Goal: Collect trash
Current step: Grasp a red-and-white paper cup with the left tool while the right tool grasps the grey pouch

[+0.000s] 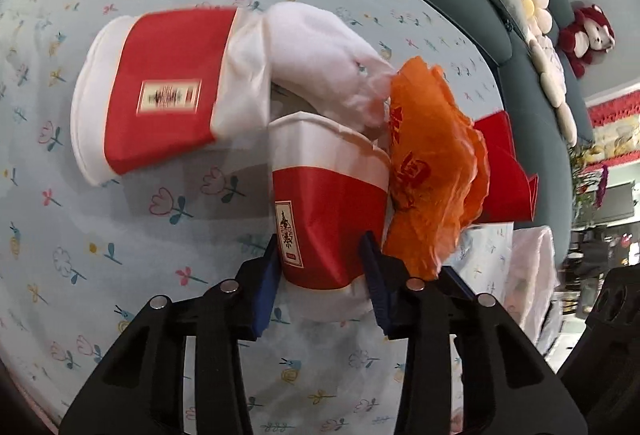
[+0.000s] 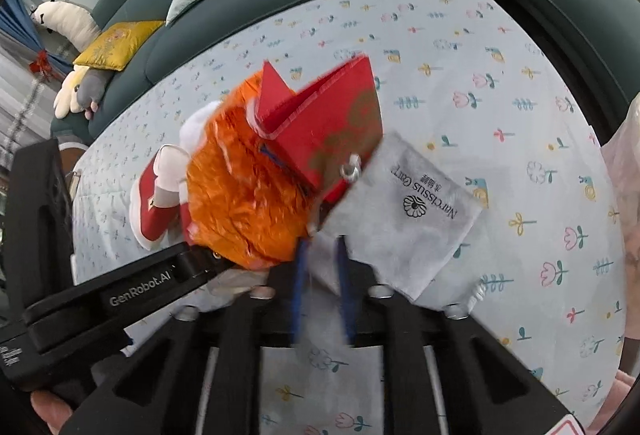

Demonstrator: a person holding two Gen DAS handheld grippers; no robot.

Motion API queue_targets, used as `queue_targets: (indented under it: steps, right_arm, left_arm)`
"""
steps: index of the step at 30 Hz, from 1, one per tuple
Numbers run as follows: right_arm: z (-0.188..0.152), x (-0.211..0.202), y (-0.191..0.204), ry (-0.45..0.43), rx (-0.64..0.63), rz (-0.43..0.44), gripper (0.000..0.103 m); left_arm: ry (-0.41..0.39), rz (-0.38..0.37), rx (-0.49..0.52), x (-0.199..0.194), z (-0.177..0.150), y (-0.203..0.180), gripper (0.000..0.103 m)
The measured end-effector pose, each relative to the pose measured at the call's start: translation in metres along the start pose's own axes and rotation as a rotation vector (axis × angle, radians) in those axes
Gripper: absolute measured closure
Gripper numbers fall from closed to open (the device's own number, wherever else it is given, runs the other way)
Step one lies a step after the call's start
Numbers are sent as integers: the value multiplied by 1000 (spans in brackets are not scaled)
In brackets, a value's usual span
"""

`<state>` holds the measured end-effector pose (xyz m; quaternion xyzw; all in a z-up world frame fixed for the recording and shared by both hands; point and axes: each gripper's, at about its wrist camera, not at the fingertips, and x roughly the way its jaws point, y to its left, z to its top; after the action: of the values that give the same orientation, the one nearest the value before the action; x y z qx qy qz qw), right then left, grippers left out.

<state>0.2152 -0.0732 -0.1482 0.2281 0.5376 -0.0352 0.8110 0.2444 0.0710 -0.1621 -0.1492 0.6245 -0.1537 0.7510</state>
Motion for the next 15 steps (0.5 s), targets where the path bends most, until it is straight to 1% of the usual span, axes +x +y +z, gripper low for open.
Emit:
queue_targets:
  steps: [3, 6, 7, 8, 9, 10, 11, 15]
  right_arm:
    - [-5, -1, -5, 1, 1, -10, 99]
    - [-9, -8, -12, -9, -4, -30, 98]
    - [-10, -11, -15, -15, -3, -44, 96]
    - [-10, -13, -18, -24, 3, -57, 84]
    - [-9, -14, -23, -27, 16, -73, 65]
    - [-9, -15, -27, -35, 32, -81, 59]
    - [-8, -16, -31, -46, 49, -87, 54]
    - [-4, -7, -43, -27, 93, -89, 54]
  left_arm:
    - [-7, 8, 21, -2, -5, -6, 68]
    - [-19, 25, 40, -7, -10, -9, 70]
    - [-26, 42, 49, -9, -12, -11, 70]
    - [-33, 56, 57, -10, -13, -13, 70]
    - [-41, 72, 63, -12, -16, -14, 70]
    - [-43, 82, 66, -13, -18, -13, 70]
    - [-43, 88, 66, -14, -19, -13, 70]
    - [-41, 110, 76, -15, -24, -14, 70]
